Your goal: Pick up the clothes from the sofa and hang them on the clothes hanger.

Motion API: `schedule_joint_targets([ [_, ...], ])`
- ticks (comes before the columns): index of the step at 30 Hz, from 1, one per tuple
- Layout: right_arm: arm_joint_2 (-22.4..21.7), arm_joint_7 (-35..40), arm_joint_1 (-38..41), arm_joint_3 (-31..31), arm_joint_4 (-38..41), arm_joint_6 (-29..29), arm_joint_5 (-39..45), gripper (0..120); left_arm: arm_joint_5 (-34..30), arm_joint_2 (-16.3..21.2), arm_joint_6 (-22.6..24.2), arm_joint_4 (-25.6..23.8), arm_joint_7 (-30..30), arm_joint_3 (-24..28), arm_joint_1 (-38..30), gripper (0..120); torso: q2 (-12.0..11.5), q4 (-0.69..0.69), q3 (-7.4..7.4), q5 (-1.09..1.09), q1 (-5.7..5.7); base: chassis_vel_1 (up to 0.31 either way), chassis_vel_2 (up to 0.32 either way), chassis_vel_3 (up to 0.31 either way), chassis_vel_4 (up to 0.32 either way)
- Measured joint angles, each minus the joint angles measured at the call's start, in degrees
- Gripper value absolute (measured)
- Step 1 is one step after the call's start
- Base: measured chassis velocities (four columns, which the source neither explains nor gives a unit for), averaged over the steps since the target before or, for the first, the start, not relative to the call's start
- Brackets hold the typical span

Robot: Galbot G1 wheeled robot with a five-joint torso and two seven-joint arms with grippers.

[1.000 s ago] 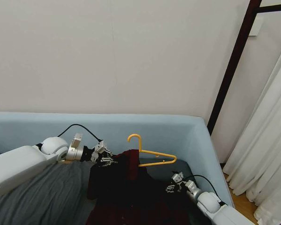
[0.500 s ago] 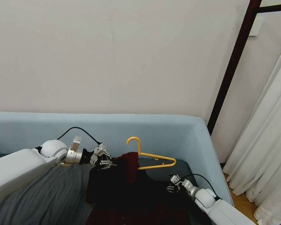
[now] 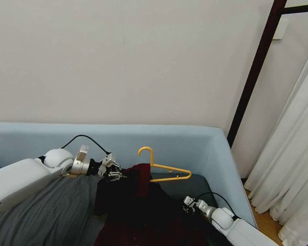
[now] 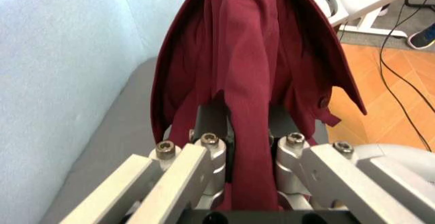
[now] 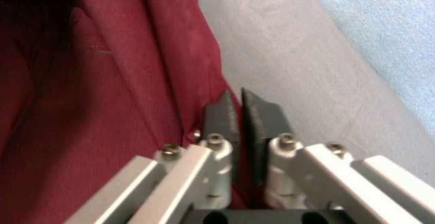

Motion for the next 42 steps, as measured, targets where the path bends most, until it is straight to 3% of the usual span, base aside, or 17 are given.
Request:
schedule_joint_targets([
  [11, -0.5, 0.5, -0.5, 1.0, 0.1, 0.2, -0.2, 0, -0.2, 0.1, 0.0, -0.1, 0.0, 0.0, 0.1, 6, 0.0, 0.0, 0.0, 0.0, 0.0, 0.0, 0.0, 0.0, 0.0],
  [24, -3.9, 3.7, -3.3, 8.1, 5.0, 0.0, 2.4, 0, -1.3, 0.4, -0.3, 1.2, 0.0, -2.8, 1.1, 6, 0.0, 0.0, 0.0, 0.0, 0.0, 0.0, 0.0, 0.0, 0.0],
  [33, -5.2, 0.8, -5.4, 9.4, 7.1, -1.8, 4.1, 0, -1.3, 0.7, -0.4, 0.9, 0.7, -2.8, 1.5, 6, 0.0, -0.02, 0.0, 0.0, 0.0, 0.0, 0.0, 0.0, 0.0],
  [35, -4.4, 0.7, -5.5, 9.5, 6.8, -2.7, 5.2, 2, -1.2, 0.7, -0.4, 0.7, 0.7, -2.7, 1.6, 6, 0.0, -0.01, 0.0, 0.0, 0.0, 0.0, 0.0, 0.0, 0.0],
  [42, -1.9, -1.8, -3.3, 8.3, 4.5, -4.6, 6.6, 28, -1.0, 0.7, -0.4, 0.9, 1.2, -2.2, 1.6, 6, 0.0, 0.02, 0.0, -0.01, 0.0, 0.0, 0.0, 0.0, 0.0],
])
